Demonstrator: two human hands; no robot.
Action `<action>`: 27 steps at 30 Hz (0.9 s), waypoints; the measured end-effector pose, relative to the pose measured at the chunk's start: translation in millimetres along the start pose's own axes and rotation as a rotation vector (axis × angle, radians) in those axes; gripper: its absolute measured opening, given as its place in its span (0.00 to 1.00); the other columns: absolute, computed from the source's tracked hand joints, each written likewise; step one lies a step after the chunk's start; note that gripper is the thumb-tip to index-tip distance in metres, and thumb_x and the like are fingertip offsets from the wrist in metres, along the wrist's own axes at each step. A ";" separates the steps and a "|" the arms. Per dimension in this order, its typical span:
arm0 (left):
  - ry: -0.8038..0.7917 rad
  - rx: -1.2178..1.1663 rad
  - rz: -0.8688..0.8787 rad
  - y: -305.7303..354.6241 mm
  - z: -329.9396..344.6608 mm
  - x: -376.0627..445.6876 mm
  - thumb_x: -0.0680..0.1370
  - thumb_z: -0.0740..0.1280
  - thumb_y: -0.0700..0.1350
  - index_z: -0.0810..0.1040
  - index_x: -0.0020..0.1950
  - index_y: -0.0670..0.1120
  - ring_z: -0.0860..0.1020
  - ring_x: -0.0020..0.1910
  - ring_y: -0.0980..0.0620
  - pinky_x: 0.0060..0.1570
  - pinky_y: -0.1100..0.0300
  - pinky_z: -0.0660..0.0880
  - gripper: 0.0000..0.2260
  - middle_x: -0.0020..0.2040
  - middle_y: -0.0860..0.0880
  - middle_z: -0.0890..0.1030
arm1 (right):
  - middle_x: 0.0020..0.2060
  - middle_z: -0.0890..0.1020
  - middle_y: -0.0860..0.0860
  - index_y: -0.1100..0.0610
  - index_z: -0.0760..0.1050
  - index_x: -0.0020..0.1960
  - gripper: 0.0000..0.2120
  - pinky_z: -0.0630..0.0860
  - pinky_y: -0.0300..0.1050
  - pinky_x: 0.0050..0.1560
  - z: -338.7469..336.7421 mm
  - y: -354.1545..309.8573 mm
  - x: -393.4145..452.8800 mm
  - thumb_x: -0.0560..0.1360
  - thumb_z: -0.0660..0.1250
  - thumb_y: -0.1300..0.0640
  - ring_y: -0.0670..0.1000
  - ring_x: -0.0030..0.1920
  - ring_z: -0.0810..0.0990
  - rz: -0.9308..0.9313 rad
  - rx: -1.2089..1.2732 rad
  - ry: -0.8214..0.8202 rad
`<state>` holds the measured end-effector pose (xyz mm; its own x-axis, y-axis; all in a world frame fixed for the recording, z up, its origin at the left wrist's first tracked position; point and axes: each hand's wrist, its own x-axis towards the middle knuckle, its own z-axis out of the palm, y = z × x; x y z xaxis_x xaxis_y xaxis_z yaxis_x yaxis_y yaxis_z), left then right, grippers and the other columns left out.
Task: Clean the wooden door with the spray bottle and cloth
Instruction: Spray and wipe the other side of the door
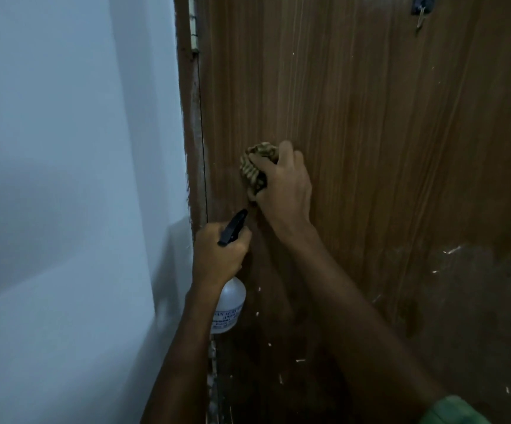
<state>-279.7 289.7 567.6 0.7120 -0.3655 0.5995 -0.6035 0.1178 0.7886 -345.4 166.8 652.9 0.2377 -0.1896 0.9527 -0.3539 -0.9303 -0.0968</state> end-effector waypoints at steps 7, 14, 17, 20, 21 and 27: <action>0.018 0.059 -0.037 -2.4 -14.6 -0.8 0.79 0.72 0.46 0.78 0.33 0.43 0.78 0.24 0.42 0.26 0.51 0.75 0.16 0.28 0.41 0.79 | 0.58 0.71 0.54 0.49 0.80 0.66 0.23 0.78 0.47 0.49 12.8 -8.8 -28.1 0.72 0.77 0.56 0.54 0.54 0.73 -0.143 0.072 -0.269; 0.052 0.063 -0.129 -7.0 -14.8 -1.0 0.77 0.73 0.48 0.74 0.28 0.46 0.76 0.27 0.43 0.30 0.51 0.71 0.19 0.26 0.44 0.74 | 0.61 0.74 0.57 0.51 0.79 0.68 0.28 0.76 0.48 0.47 10.2 -24.7 9.3 0.69 0.78 0.58 0.57 0.55 0.73 -0.086 -0.035 -0.067; 0.067 0.020 -0.093 -9.6 -21.3 -1.5 0.74 0.71 0.56 0.80 0.33 0.43 0.79 0.28 0.36 0.28 0.43 0.76 0.18 0.29 0.41 0.79 | 0.62 0.74 0.57 0.51 0.78 0.68 0.27 0.75 0.49 0.48 30.7 -23.3 -32.7 0.70 0.78 0.55 0.56 0.54 0.73 -0.165 -0.024 -0.130; 0.082 0.026 -0.062 -12.4 -28.4 -0.4 0.75 0.70 0.56 0.83 0.35 0.45 0.80 0.28 0.39 0.31 0.40 0.79 0.16 0.29 0.45 0.81 | 0.57 0.75 0.56 0.54 0.81 0.58 0.14 0.73 0.48 0.44 50.8 -24.8 -72.8 0.73 0.77 0.57 0.55 0.49 0.73 -0.294 -0.024 -0.220; 0.082 0.020 -0.058 -12.0 -30.4 0.4 0.76 0.70 0.54 0.83 0.35 0.46 0.80 0.27 0.41 0.32 0.41 0.79 0.15 0.29 0.45 0.82 | 0.56 0.75 0.56 0.54 0.81 0.56 0.13 0.73 0.48 0.43 52.8 -26.2 -69.4 0.73 0.76 0.56 0.55 0.48 0.73 -0.299 -0.024 -0.222; 0.125 -0.014 -0.065 -8.1 -32.4 8.6 0.76 0.70 0.49 0.79 0.33 0.42 0.78 0.26 0.35 0.26 0.43 0.75 0.15 0.29 0.39 0.79 | 0.65 0.74 0.59 0.50 0.75 0.71 0.30 0.72 0.54 0.53 54.6 -45.8 13.3 0.70 0.76 0.53 0.59 0.58 0.73 -0.143 -0.141 -0.029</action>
<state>-257.1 315.5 570.7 0.7890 -0.2555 0.5587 -0.5501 0.1113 0.8277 -276.7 189.7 654.3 0.3202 -0.0693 0.9448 -0.4376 -0.8954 0.0826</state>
